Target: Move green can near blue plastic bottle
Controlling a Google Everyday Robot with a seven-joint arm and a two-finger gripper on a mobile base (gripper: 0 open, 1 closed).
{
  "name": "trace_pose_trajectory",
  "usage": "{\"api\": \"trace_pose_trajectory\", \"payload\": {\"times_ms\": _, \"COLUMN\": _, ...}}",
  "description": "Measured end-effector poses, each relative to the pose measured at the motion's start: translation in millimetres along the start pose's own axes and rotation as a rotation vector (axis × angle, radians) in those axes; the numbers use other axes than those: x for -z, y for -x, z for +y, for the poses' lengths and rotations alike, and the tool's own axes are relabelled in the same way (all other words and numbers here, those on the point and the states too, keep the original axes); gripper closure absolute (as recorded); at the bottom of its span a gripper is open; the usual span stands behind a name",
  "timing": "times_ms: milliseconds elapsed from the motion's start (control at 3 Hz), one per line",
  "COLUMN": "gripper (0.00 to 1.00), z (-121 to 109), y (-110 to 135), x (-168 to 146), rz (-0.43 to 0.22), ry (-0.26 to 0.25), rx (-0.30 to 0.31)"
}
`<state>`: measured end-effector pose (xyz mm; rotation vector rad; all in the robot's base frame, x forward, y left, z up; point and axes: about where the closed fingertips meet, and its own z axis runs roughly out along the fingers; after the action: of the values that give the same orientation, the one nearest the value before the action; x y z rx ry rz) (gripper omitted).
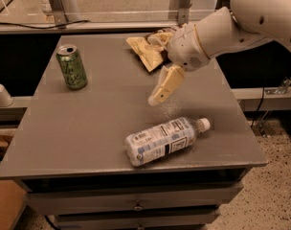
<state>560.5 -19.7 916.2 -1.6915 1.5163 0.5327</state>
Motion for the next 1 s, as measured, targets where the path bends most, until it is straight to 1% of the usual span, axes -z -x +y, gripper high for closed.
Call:
{"api": "trace_pose_trajectory", "payload": {"times_ms": 333, "gripper": 0.0, "z": -21.3, "y": 3.1, "x": -29.9, "rz": -0.11, "ry": 0.01, "rx": -0.032}}
{"api": "trace_pose_trajectory", "payload": {"times_ms": 667, "gripper": 0.0, "z": -39.0, "y": 5.1, "x": -70.0, "rz": -0.2, "ry": 0.023, "rx": -0.104}}
{"api": "trace_pose_trajectory", "payload": {"times_ms": 1000, "gripper": 0.0, "z": -50.9, "y": 14.8, "x": -110.7, "rz": -0.257, "ry": 0.037, "rx": -0.17}}
